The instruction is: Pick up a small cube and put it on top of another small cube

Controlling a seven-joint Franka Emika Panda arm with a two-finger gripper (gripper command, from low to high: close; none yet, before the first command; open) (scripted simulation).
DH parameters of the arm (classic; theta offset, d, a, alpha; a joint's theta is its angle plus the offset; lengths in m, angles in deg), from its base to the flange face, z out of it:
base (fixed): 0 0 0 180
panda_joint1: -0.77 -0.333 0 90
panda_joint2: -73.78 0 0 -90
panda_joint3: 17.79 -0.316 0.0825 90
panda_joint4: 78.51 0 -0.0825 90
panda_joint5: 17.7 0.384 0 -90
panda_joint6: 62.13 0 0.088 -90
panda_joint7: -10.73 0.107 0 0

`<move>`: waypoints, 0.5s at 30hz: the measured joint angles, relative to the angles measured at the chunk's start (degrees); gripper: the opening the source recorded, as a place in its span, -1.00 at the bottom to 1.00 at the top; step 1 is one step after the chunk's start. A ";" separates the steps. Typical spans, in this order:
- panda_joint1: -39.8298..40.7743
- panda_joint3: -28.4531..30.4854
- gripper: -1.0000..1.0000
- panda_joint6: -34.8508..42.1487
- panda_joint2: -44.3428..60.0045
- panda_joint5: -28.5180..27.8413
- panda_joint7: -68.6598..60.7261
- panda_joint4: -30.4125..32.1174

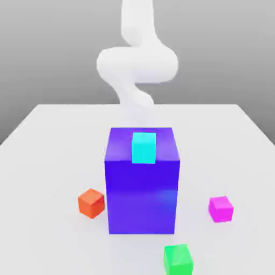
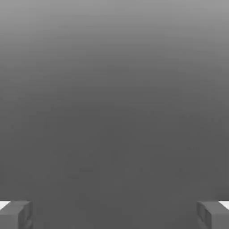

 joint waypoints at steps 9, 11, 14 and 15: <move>-12.94 0.25 0.00 -11.08 17.85 0.53 -23.19 9.61; -15.52 0.05 0.00 -13.50 21.73 0.75 -28.31 11.71; -19.17 -0.49 0.00 -17.12 27.56 1.05 -35.96 14.85; -20.21 -0.86 0.00 -18.33 29.50 1.17 -38.53 15.90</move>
